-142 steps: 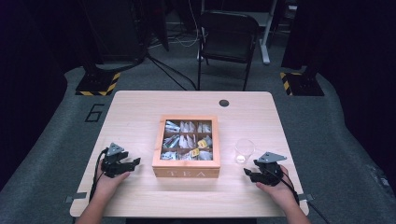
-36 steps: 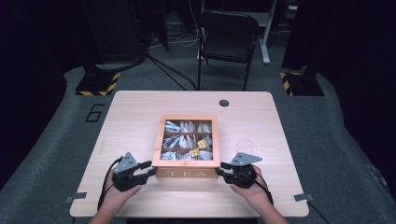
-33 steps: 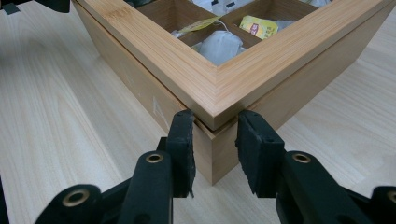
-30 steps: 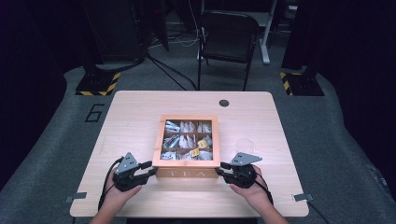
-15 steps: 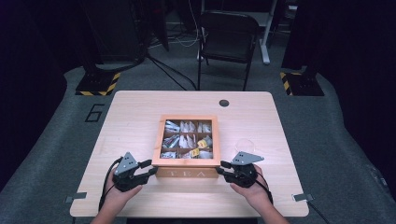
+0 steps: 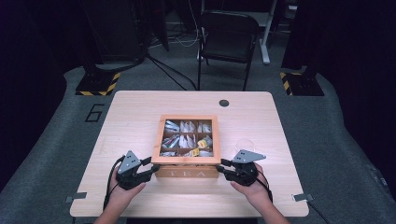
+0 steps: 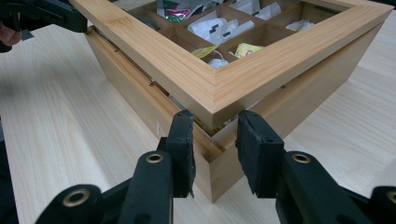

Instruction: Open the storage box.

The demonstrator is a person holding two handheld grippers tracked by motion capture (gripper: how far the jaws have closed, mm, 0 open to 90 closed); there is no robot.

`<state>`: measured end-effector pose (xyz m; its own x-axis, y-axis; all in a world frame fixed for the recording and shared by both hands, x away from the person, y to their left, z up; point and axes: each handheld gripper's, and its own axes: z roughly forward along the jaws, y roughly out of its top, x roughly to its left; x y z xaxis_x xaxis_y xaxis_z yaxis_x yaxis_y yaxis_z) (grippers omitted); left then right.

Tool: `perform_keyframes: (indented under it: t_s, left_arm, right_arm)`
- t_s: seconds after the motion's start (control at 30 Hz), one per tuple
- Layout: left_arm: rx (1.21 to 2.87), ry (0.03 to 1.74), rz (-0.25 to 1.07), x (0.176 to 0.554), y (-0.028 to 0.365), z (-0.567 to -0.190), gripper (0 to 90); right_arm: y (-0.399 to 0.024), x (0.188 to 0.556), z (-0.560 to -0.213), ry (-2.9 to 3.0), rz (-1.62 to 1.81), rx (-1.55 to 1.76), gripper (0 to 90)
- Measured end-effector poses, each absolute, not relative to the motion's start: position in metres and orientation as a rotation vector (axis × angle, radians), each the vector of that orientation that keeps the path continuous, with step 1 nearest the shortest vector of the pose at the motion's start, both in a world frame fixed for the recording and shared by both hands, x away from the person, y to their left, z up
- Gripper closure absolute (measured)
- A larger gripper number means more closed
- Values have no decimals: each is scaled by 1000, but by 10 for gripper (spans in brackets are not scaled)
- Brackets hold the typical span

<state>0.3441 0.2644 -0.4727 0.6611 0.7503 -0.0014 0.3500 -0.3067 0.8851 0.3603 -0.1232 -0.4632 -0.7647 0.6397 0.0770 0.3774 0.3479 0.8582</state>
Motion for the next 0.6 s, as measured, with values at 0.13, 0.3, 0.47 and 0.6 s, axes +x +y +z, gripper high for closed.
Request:
perform_keyframes:
  t_s: [0.13,0.3,0.47,0.6]
  left_arm:
    - [1912,863,539,344,264,-471,559]
    - [1877,879,545,344,263,-467,540]
    - [1864,868,606,344,262,-459,534]
    - [1856,869,609,345,262,-456,533]
  right_arm:
    - [-125,361,-462,2335,1404,905,633]
    - [-126,360,-461,2312,1400,910,597]
    - [-128,361,-459,2321,1412,937,569]
    - [-129,362,-455,2320,1397,930,553]
